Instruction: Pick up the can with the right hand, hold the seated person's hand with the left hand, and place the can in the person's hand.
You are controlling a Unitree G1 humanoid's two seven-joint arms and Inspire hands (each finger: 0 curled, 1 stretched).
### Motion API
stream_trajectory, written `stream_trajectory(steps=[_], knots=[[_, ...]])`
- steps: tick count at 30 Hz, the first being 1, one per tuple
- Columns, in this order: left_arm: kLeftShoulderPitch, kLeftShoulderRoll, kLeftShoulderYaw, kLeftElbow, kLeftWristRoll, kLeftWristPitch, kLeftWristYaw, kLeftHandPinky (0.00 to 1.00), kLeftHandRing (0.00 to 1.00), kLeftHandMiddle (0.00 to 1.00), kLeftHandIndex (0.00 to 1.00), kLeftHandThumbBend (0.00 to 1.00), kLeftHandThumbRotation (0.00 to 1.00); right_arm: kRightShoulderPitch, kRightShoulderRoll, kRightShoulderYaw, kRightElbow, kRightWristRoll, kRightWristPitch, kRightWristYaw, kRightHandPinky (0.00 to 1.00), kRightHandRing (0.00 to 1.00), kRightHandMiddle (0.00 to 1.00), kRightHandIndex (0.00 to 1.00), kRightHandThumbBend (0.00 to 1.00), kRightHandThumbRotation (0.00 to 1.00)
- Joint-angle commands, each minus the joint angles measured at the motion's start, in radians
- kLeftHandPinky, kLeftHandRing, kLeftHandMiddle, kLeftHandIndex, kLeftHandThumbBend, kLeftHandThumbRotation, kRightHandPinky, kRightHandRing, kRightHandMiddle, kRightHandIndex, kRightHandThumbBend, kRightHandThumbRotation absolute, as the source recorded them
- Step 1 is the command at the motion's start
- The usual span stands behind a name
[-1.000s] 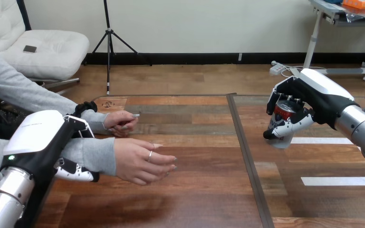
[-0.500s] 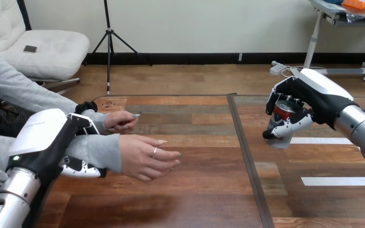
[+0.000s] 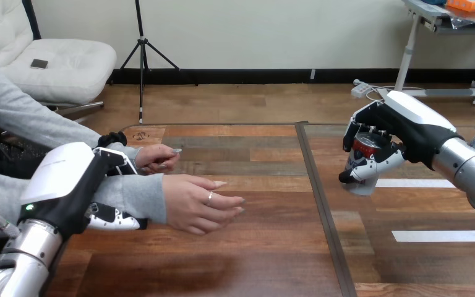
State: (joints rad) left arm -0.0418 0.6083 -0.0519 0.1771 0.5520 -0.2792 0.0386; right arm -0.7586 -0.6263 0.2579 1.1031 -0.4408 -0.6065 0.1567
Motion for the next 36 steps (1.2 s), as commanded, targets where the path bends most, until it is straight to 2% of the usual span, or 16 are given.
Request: stream_trajectory(steps=[1,23,36], knots=[[-0.099,-0.025,0.006,-0.079,-0.021,-0.009,0.003,0.29,0.34,0.4,0.43,0.75,0.0,-0.066,0.022,-0.022,-0.052,0.025,-0.013,-0.005,0.29,0.33,0.39,0.42,0.73,0.0],[-0.113,-0.047,0.009,-0.084,-0.017,0.004,-0.029,0.3,0.35,0.41,0.44,0.72,0.0,-0.075,0.072,-0.014,-0.067,0.016,-0.004,-0.025,0.31,0.35,0.4,0.42,0.72,0.0],[-0.117,-0.054,0.013,-0.087,-0.023,0.007,-0.043,0.3,0.35,0.42,0.44,0.72,0.0,-0.086,0.109,-0.01,-0.071,0.018,-0.009,-0.014,0.29,0.33,0.39,0.43,0.71,0.0]])
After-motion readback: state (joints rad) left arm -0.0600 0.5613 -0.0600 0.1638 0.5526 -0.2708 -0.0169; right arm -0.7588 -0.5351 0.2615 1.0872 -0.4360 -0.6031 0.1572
